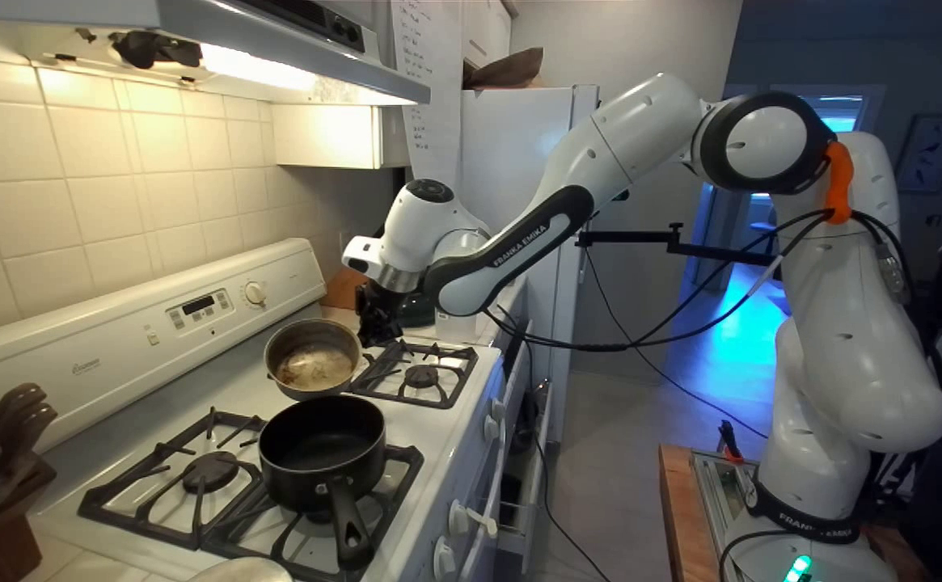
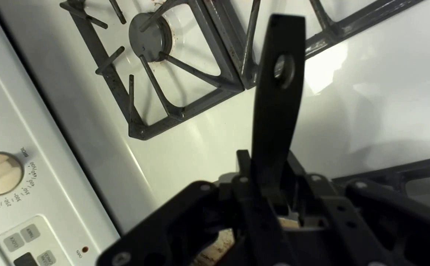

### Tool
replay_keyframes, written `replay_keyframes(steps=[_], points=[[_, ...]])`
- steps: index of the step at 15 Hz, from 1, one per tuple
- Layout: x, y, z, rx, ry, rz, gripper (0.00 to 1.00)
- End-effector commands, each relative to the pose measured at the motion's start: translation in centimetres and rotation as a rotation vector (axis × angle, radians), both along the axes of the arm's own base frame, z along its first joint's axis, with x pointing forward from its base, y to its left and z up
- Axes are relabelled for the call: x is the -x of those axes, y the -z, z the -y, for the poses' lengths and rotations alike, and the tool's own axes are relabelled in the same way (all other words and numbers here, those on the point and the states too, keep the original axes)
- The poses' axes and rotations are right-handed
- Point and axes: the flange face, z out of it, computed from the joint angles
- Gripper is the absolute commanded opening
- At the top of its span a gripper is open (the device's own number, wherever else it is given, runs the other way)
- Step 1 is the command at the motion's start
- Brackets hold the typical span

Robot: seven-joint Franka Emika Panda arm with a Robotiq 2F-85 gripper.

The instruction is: Pour the liquid in the silver saucepan into the black saucepan.

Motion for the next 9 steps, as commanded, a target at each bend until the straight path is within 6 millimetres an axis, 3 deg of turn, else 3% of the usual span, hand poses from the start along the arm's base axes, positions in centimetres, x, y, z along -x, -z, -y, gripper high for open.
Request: replay_keyframes(steps=[1,9], points=[[0.6,-1.4,-1.0,0.036,0.003,0.058,0.06],[0.9,-1.7,-2.4,0.086,0.0,0.088,0.06]])
